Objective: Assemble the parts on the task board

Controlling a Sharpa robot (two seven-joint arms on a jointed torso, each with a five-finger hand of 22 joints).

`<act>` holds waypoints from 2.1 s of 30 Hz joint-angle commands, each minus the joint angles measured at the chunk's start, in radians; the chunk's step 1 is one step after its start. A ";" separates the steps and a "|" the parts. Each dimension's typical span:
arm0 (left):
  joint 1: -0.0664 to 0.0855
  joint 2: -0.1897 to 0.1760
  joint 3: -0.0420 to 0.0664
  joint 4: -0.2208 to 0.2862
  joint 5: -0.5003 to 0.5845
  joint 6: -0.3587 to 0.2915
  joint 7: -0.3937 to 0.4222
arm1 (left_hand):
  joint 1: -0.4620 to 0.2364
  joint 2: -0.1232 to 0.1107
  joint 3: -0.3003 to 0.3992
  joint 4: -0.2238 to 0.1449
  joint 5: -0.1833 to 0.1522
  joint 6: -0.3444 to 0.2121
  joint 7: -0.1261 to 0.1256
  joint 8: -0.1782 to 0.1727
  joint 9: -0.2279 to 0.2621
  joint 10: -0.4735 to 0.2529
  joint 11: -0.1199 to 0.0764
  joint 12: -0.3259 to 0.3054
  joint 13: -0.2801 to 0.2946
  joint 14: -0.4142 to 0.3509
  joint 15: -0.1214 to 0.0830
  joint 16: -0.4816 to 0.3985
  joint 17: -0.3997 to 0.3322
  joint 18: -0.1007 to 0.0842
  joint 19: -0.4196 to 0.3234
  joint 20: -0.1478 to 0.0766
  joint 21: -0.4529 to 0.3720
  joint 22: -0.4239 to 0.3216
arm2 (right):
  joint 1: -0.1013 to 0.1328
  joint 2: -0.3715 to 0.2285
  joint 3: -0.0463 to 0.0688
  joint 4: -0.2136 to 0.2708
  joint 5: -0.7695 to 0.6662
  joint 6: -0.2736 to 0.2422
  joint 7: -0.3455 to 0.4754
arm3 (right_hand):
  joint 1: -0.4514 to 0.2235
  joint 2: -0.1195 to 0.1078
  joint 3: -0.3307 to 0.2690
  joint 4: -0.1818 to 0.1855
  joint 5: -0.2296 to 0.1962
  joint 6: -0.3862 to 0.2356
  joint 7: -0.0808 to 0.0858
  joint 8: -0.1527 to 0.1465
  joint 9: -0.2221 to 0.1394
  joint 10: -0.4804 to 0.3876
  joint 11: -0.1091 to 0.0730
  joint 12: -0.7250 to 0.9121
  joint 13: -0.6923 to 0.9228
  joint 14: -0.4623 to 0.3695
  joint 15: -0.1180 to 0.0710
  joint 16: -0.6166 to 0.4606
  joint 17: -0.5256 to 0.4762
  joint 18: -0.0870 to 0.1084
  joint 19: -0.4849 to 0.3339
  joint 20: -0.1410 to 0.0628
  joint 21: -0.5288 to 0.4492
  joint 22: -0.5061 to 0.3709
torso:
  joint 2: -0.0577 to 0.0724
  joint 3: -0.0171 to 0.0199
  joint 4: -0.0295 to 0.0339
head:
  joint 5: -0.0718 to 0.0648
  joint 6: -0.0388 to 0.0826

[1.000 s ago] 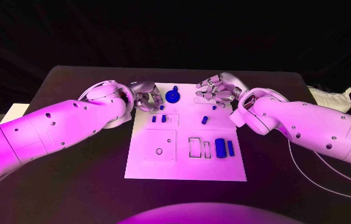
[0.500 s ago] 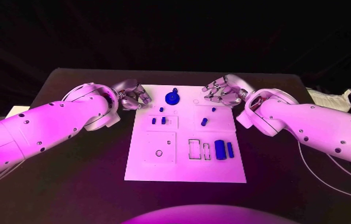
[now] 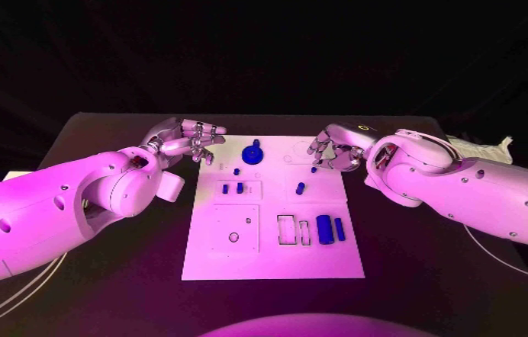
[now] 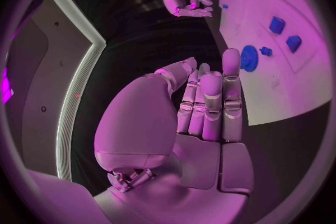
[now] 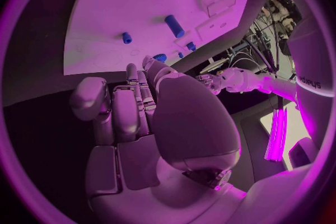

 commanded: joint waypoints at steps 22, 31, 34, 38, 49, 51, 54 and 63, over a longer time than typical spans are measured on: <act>-0.009 -0.029 -0.002 0.043 0.324 -0.007 0.179 | -0.015 0.014 -0.039 0.006 -0.004 0.001 0.000 0.004 -0.004 -0.017 -0.002 0.029 0.010 -0.021 -0.001 -0.016 -0.034 0.018 0.002 -0.006 -0.026 -0.018 | -0.022 0.067 -0.004 -0.034 -0.311 0.190 -0.097 | -0.002 -0.023 0.076 0.000 -0.062 0.033 -0.016 -0.021 -0.002 0.008 -0.004 -0.049 -0.107 0.030 -0.008 -0.027 -0.028 -0.002 -0.003 -0.013 -0.021 -0.026 | 0.002 0.0005 0.0004 | -0.012 0.003; -0.009 -0.032 -0.002 0.047 0.322 0.002 0.175 | -0.014 0.019 -0.045 0.007 -0.003 0.000 0.002 0.004 -0.005 -0.024 0.000 0.035 0.012 -0.026 0.000 -0.020 -0.043 0.018 0.001 -0.005 -0.032 -0.023 | -0.026 0.079 -0.005 -0.049 -0.306 0.220 -0.095 | -0.004 -0.020 0.097 -0.004 -0.070 0.048 -0.020 -0.021 0.000 0.024 -0.009 -0.054 -0.127 0.031 -0.014 -0.028 -0.030 -0.003 0.000 -0.020 -0.022 -0.026 | 0.002 0.0001 -0.0007 | -0.011 -0.001; -0.009 -0.034 -0.002 0.048 0.321 0.003 0.173 | -0.015 0.019 -0.046 0.007 -0.004 -0.001 0.003 0.004 -0.005 -0.025 0.000 0.036 0.012 -0.026 0.000 -0.020 -0.044 0.018 0.001 -0.005 -0.033 -0.024 | -0.029 0.083 -0.006 -0.053 -0.301 0.225 -0.093 | -0.002 -0.010 0.110 -0.008 -0.080 0.057 -0.022 -0.020 0.001 0.034 -0.011 -0.055 -0.136 0.032 -0.014 -0.028 -0.030 -0.004 0.003 -0.021 -0.021 -0.025 | 0.001 0.0010 -0.0012 | -0.008 -0.002; -0.009 -0.034 -0.002 0.048 0.321 0.004 0.171 | -0.015 0.019 -0.047 0.007 -0.004 -0.001 0.003 0.004 -0.005 -0.026 0.000 0.036 0.012 -0.026 0.000 -0.021 -0.044 0.018 0.001 -0.005 -0.033 -0.024 | -0.032 0.088 -0.006 -0.059 -0.296 0.224 -0.092 | 0.004 0.008 0.132 -0.016 -0.091 0.074 -0.025 -0.016 0.005 0.053 -0.014 -0.055 -0.146 0.033 -0.014 -0.026 -0.028 -0.005 0.007 -0.021 -0.018 -0.019 | 0.001 0.0009 -0.0006 | -0.009 -0.002; -0.009 -0.035 -0.002 0.048 0.303 0.006 0.163 | -0.013 0.019 -0.050 0.006 -0.003 -0.004 0.003 0.003 -0.005 -0.031 0.001 0.039 0.012 -0.024 0.000 -0.016 -0.037 0.018 0.002 -0.005 -0.036 -0.027 | -0.036 0.096 -0.006 -0.069 -0.292 0.143 -0.101 | 0.015 0.053 0.199 -0.045 -0.095 0.094 -0.025 -0.013 0.014 0.099 -0.018 -0.065 -0.171 0.037 -0.014 -0.019 -0.025 -0.010 0.022 -0.022 -0.002 0.004 | 0.000 0.0001 -0.0020 | -0.011 -0.007; -0.009 -0.035 -0.002 0.048 0.302 0.008 0.163 | -0.012 0.019 -0.050 0.005 -0.003 -0.004 0.003 0.003 -0.005 -0.032 0.001 0.039 0.012 -0.025 0.001 -0.017 -0.039 0.018 0.003 -0.005 -0.036 -0.027 | -0.036 0.096 -0.006 -0.068 -0.294 0.123 -0.103 | 0.015 0.054 0.210 -0.051 -0.095 0.093 -0.022 -0.015 0.014 0.101 -0.016 -0.068 -0.175 0.038 -0.013 -0.021 -0.029 -0.011 0.025 -0.021 0.001 0.008 | 0.000 0.0005 -0.0016 | -0.012 -0.006; -0.009 -0.035 -0.002 0.047 0.301 0.016 0.162 | -0.011 0.019 -0.051 0.004 -0.003 -0.004 0.003 0.003 -0.005 -0.033 0.001 0.040 0.012 -0.026 0.000 -0.019 -0.043 0.018 0.003 -0.005 -0.037 -0.028 | -0.036 0.095 -0.006 -0.061 -0.296 0.094 -0.107 | 0.009 0.044 0.216 -0.057 -0.095 0.095 -0.020 -0.015 0.016 0.106 -0.015 -0.072 -0.180 0.038 -0.011 -0.022 -0.033 -0.011 0.027 -0.019 0.003 0.011 | 0.000 0.0003 -0.0016 | -0.014 -0.005; -0.009 -0.036 -0.002 0.042 0.300 0.022 0.157 | -0.006 0.019 -0.052 0.000 -0.002 -0.004 0.003 0.004 -0.005 -0.036 0.001 0.043 0.013 -0.031 0.001 -0.024 -0.054 0.018 0.003 -0.005 -0.039 -0.029 | -0.033 0.060 0.008 -0.003 -0.269 0.033 -0.128 | -0.016 0.025 0.220 -0.056 -0.094 0.100 -0.015 -0.015 0.019 0.114 -0.010 -0.078 -0.188 0.037 -0.006 -0.025 -0.041 -0.012 0.031 -0.015 0.009 0.018 | -0.001 -0.0014 -0.0038 | -0.017 -0.001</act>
